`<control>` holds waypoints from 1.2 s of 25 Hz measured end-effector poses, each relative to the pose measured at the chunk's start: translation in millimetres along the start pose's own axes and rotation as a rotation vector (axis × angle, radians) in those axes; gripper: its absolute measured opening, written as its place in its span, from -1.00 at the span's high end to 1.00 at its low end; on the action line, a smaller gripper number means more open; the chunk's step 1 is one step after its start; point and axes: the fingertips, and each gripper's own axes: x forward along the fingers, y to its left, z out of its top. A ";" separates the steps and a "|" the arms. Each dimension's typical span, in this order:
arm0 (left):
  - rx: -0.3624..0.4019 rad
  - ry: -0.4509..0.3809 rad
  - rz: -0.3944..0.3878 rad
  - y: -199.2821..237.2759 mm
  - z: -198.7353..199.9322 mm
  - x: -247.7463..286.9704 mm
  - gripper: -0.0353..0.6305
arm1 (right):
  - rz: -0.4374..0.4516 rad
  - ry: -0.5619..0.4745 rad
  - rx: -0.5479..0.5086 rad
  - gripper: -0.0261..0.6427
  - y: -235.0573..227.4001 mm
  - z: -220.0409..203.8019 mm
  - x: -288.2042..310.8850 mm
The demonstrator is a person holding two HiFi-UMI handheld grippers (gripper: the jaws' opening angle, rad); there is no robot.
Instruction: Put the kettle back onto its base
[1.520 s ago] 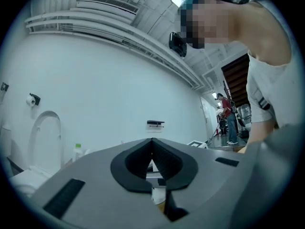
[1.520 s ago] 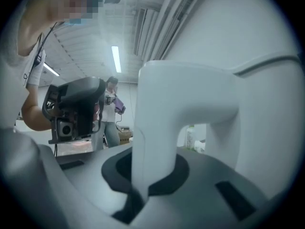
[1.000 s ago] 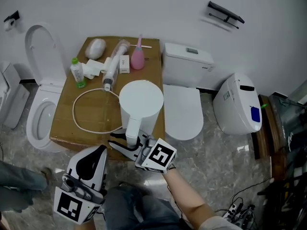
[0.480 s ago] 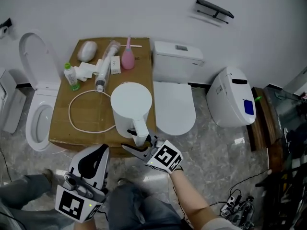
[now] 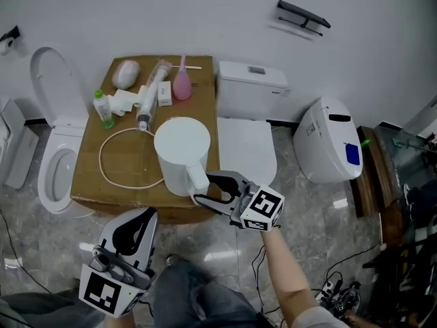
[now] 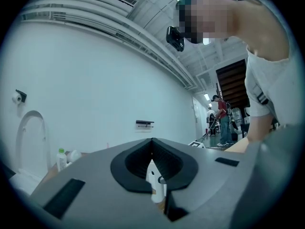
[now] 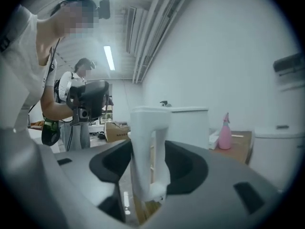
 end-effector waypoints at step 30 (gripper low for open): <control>0.073 0.002 -0.003 -146.7 107.6 -47.9 0.89 | -0.050 -0.286 -0.102 0.90 219.6 210.9 -108.2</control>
